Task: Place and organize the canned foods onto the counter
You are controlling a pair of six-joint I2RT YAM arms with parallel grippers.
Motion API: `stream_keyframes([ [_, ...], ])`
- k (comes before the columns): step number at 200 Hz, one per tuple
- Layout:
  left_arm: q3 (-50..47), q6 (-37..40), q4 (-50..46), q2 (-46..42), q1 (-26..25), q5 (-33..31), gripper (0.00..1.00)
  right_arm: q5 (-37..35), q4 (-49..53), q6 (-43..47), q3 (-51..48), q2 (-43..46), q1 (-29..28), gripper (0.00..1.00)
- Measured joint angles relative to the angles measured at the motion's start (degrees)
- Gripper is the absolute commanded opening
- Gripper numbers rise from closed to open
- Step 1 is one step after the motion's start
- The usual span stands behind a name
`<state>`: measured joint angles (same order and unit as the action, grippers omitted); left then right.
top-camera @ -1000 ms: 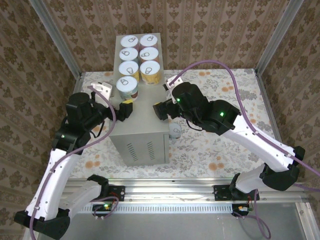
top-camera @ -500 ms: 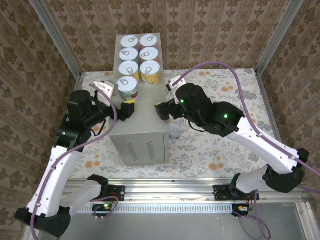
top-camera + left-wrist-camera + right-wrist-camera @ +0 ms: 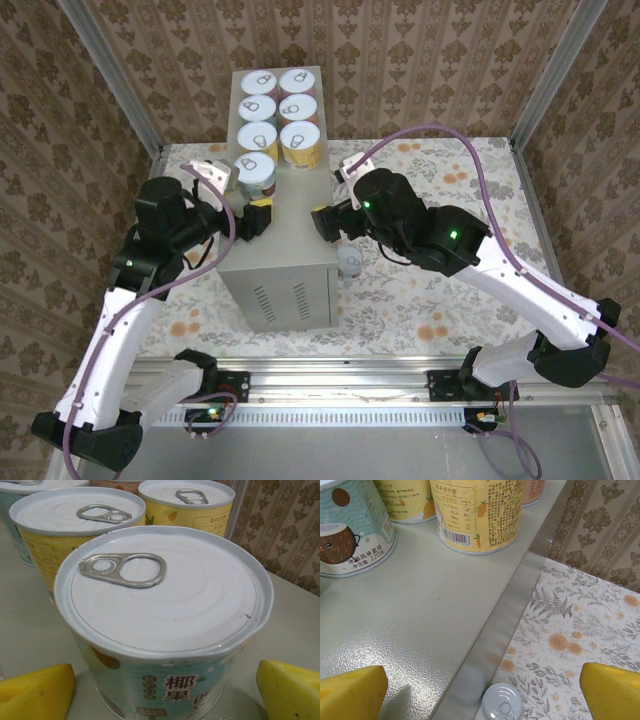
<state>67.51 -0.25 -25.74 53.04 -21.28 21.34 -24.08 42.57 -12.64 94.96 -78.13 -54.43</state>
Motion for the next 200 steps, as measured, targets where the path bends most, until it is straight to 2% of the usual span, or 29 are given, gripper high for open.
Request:
stream_keyframes([
  [149,0.39,0.0,0.92,1.05,0.0,2.69,0.93,-0.2,-0.22,0.0,-0.59,0.37,0.0,1.0],
  [180,0.42,-0.02,1.33,1.33,0.0,2.93,1.0,-0.2,-0.22,0.0,-0.63,0.63,0.02,1.0],
  [200,0.42,-0.17,1.07,0.9,0.0,2.62,1.0,-0.2,-0.22,0.0,-0.63,0.81,0.02,1.0],
])
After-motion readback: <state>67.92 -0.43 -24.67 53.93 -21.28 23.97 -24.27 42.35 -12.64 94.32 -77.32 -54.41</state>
